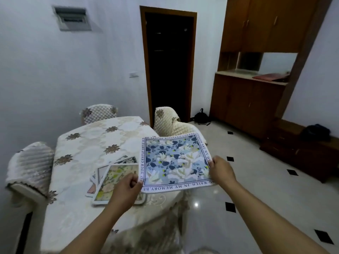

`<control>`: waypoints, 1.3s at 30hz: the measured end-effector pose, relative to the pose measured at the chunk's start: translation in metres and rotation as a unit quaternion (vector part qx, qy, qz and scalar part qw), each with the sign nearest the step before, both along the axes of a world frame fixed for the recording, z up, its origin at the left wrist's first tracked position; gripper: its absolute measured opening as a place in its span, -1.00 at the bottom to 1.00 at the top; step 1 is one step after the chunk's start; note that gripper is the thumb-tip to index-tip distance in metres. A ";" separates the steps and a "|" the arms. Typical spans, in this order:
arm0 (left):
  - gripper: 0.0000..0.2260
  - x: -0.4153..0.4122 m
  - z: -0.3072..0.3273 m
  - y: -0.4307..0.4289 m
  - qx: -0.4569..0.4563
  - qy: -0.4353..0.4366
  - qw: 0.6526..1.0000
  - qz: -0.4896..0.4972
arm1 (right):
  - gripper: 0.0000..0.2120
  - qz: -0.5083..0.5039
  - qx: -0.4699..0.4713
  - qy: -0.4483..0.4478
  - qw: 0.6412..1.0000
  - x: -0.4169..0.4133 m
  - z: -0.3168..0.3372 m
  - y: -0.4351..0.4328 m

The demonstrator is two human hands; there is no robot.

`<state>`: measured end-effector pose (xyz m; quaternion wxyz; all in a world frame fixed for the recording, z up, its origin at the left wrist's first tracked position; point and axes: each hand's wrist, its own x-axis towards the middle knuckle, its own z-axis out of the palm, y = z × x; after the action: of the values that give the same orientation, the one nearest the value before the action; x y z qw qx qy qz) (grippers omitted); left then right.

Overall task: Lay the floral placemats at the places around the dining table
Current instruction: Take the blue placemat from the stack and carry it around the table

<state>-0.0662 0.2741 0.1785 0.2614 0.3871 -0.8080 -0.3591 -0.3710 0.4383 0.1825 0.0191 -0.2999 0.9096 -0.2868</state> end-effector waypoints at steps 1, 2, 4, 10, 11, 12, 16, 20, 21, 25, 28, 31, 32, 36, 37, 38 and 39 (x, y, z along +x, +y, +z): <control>-0.75 -0.018 0.001 0.012 -0.012 -0.006 1.000 0.000 | -0.78 -0.008 0.002 -0.003 1.000 -0.017 0.002 0.015; -0.75 -0.036 0.002 0.025 -0.020 -0.010 1.000 0.002 | -0.78 -0.014 0.006 -0.005 1.000 -0.034 0.004 0.030; -0.76 -0.074 0.002 0.052 -0.028 -0.010 1.000 0.005 | -0.78 -0.019 0.013 0.000 1.000 -0.072 0.010 0.060; -0.78 -0.173 0.006 0.119 -0.028 -0.002 1.000 -0.008 | -0.77 -0.010 -0.003 0.038 0.999 -0.167 0.025 0.132; -0.78 -0.187 0.006 0.126 -0.024 -0.005 1.000 -0.007 | -0.77 -0.013 -0.007 0.036 0.999 -0.181 0.025 0.139; -0.79 -0.201 0.006 0.131 -0.021 -0.006 1.000 -0.006 | -0.78 -0.015 -0.008 0.030 0.999 -0.194 0.025 0.145; -0.79 -0.248 0.009 0.133 -0.015 -0.008 1.000 0.004 | -0.79 -0.013 -0.022 0.003 1.000 -0.244 0.012 0.148; -0.81 -0.296 0.009 0.112 -0.020 -0.015 1.000 0.004 | -0.76 -0.016 -0.040 -0.017 0.999 -0.288 -0.003 0.134; -0.81 -0.311 0.006 0.103 -0.019 -0.012 1.000 0.003 | -0.75 -0.014 -0.043 -0.022 0.999 -0.301 -0.005 0.128; -0.82 -0.381 0.000 0.065 -0.008 0.006 1.000 -0.017 | -0.70 -0.021 -0.062 -0.014 0.998 -0.364 -0.008 0.104; -0.84 -0.436 -0.004 0.040 0.003 0.016 0.999 -0.027 | -0.68 -0.030 -0.054 -0.004 0.998 -0.413 -0.008 0.089; -0.82 -0.482 -0.007 0.018 0.020 0.028 0.999 -0.041 | -0.67 -0.032 -0.049 -0.003 0.998 -0.457 -0.007 0.071; -0.81 -0.496 -0.009 0.010 0.024 0.029 0.998 -0.042 | -0.68 -0.032 -0.050 -0.005 0.998 -0.472 -0.009 0.063; -0.80 -0.548 -0.017 -0.029 0.018 0.017 0.999 -0.033 | -0.71 -0.015 -0.048 -0.020 0.999 -0.530 -0.019 0.020; -0.80 -0.562 -0.019 -0.041 0.018 0.014 0.999 -0.029 | -0.71 -0.008 -0.054 -0.026 0.998 -0.548 -0.023 0.006; -0.80 -0.577 -0.021 -0.054 0.018 0.012 0.999 -0.024 | -0.71 0.003 -0.060 -0.032 0.998 -0.566 -0.027 -0.009; -0.81 -0.592 -0.023 -0.067 0.018 0.011 1.000 -0.018 | -0.72 0.016 -0.064 -0.037 0.997 -0.584 -0.031 -0.028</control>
<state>-0.6586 0.2070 0.1560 0.2573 0.3729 -0.8053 -0.3824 -0.9554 0.4108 0.1518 0.0383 -0.3041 0.8832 -0.3550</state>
